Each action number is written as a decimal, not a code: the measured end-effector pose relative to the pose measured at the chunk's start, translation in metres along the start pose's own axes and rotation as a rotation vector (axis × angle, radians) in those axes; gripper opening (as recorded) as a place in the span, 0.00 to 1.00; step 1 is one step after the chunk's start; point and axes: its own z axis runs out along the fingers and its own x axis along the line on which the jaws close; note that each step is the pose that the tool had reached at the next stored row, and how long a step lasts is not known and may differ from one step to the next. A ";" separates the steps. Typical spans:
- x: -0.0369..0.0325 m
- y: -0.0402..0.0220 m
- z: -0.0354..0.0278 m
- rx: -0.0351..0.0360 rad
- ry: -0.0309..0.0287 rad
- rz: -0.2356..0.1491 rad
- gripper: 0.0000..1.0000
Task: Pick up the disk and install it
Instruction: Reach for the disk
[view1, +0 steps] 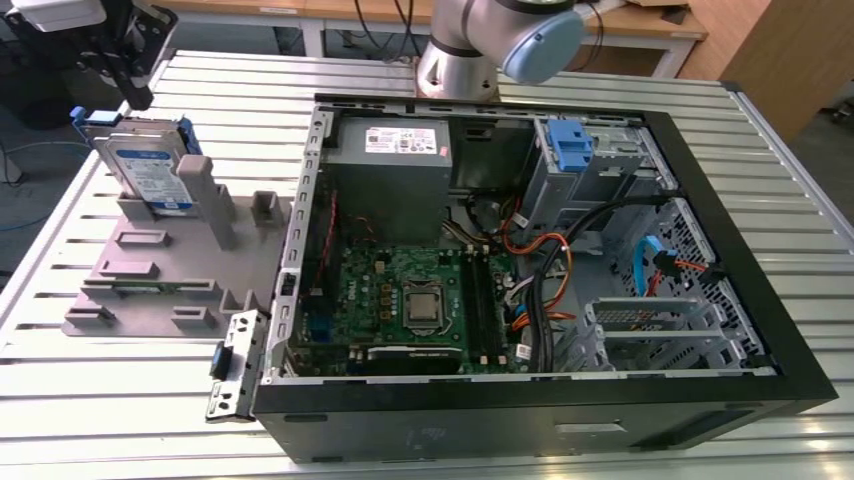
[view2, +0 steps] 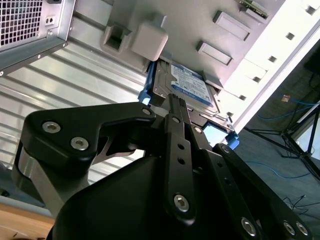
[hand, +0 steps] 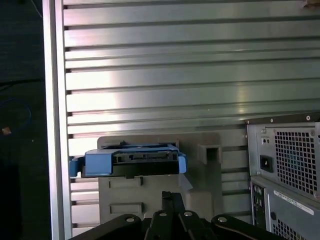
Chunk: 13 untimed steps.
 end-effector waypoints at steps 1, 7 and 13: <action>0.0009 0.0017 0.0006 -0.0001 -0.0001 0.000 0.11; 0.0063 0.0108 0.0038 -0.0001 -0.0002 0.000 0.11; 0.0063 0.0110 0.0041 0.0002 0.0034 0.001 0.11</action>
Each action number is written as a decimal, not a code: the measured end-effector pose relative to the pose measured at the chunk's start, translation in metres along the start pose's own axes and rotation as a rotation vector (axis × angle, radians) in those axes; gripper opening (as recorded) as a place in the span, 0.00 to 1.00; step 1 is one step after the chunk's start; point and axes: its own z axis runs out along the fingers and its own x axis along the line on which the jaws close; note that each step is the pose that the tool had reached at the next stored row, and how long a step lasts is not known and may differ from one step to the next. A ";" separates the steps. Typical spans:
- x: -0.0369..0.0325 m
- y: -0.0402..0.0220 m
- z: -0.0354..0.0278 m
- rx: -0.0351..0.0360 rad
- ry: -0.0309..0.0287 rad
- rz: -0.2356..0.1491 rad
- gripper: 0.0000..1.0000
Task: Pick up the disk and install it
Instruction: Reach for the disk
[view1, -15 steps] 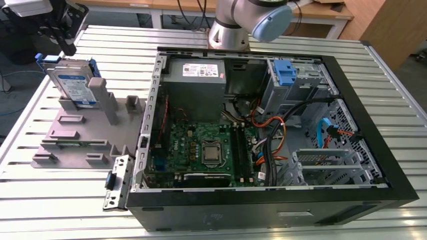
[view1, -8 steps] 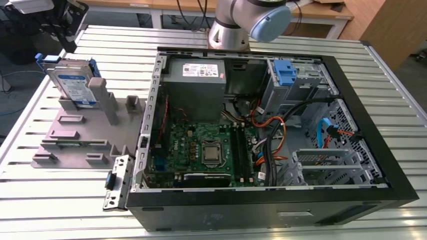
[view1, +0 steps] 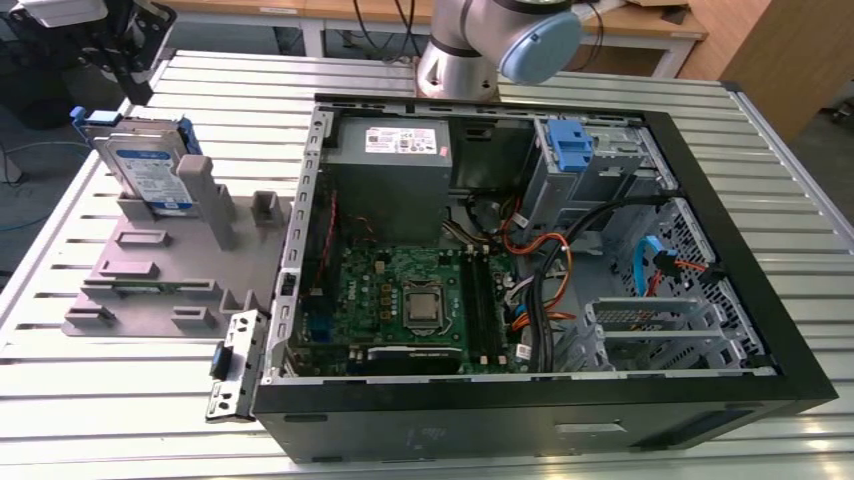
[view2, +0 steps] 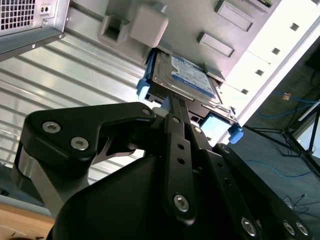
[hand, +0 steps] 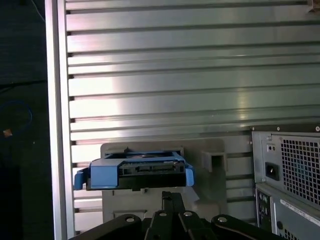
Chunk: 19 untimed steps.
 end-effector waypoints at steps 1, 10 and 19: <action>-0.0001 0.0000 0.0003 0.0009 0.0130 0.001 0.11; -0.0002 -0.0001 0.0014 0.0064 0.0822 0.004 0.11; 0.0134 0.0025 0.0085 0.0054 0.0690 0.001 0.11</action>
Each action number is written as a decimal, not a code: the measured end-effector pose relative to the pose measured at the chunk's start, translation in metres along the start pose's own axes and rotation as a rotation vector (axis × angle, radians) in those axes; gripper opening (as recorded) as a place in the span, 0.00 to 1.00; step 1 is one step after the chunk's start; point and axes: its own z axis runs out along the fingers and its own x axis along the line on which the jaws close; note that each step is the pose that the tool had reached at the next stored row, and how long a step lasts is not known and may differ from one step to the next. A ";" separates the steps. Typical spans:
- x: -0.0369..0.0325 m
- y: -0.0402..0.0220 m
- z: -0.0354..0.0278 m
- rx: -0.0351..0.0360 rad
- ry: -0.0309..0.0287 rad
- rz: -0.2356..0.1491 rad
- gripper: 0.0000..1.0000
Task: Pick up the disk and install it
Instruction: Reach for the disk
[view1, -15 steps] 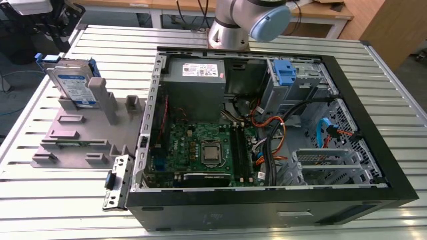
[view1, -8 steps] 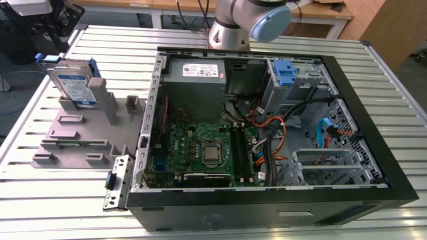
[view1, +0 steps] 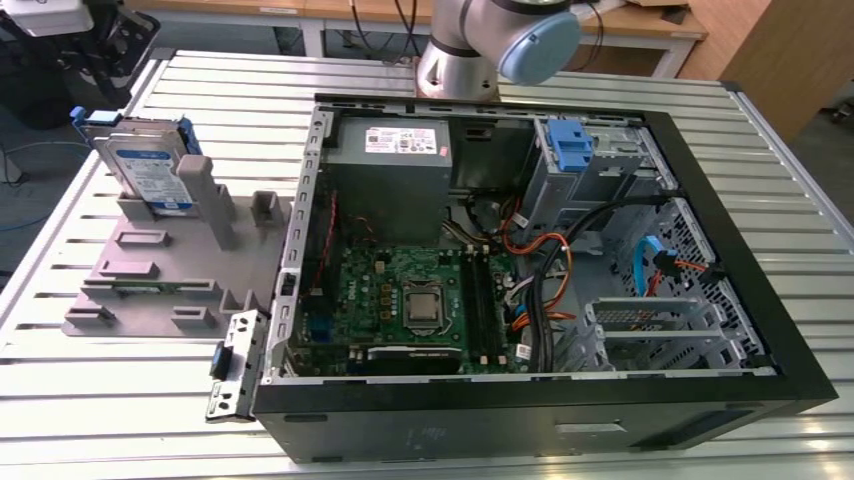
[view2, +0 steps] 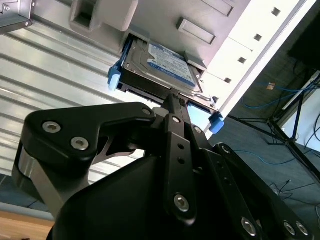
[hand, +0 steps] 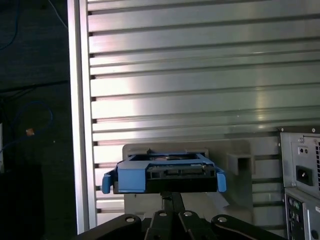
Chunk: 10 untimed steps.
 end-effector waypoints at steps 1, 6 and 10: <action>0.0012 0.0003 0.0012 -0.0002 -0.0041 0.000 0.11; 0.0057 0.0008 0.0046 -0.0012 -0.0152 -0.002 0.11; 0.0072 0.0008 0.0061 -0.0011 -0.0155 -0.002 0.11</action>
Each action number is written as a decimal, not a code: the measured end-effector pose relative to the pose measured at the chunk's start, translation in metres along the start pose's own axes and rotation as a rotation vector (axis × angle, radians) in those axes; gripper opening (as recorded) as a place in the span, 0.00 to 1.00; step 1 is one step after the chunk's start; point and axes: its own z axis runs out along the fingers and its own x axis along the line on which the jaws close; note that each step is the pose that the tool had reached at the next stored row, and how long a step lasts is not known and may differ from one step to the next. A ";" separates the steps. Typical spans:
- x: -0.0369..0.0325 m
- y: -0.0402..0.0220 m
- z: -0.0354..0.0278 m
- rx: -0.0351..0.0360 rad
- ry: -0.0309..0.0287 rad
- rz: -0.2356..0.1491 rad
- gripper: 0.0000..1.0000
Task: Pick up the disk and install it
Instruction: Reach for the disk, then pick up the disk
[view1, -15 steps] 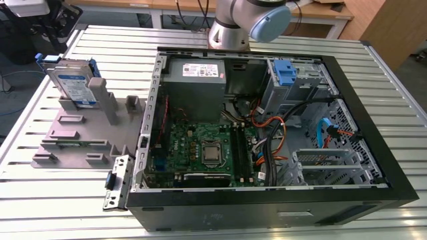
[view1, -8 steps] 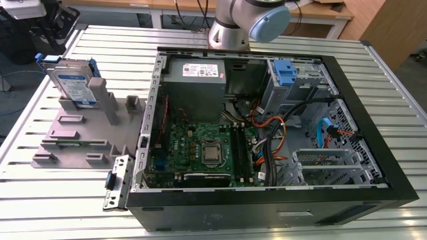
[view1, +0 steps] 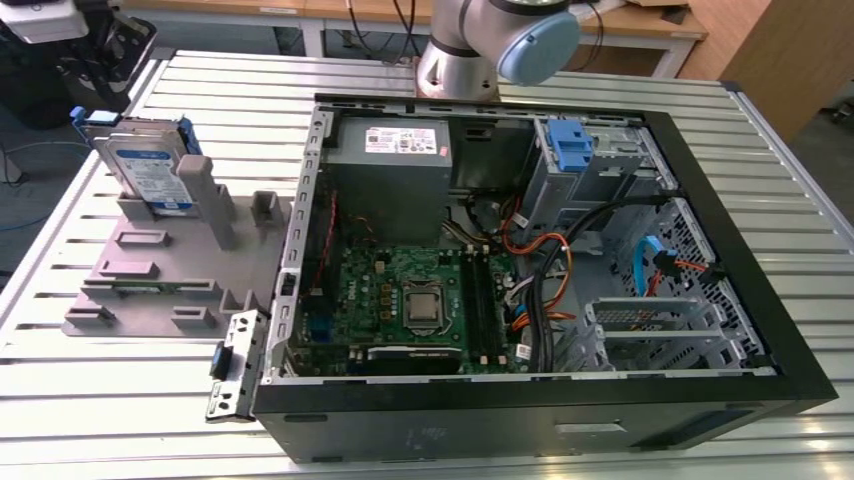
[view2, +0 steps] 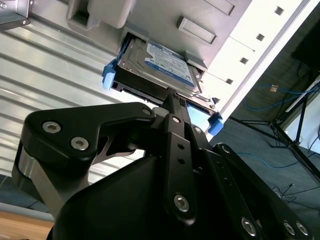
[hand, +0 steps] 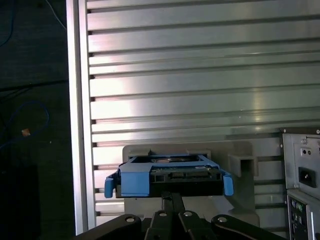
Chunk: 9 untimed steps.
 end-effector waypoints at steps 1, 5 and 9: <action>0.0001 0.0000 0.0003 0.0000 0.0000 0.000 0.11; 0.0000 0.0000 0.0006 0.0000 0.0000 0.000 0.11; 0.0000 0.0000 0.0007 0.0000 0.0000 0.000 0.11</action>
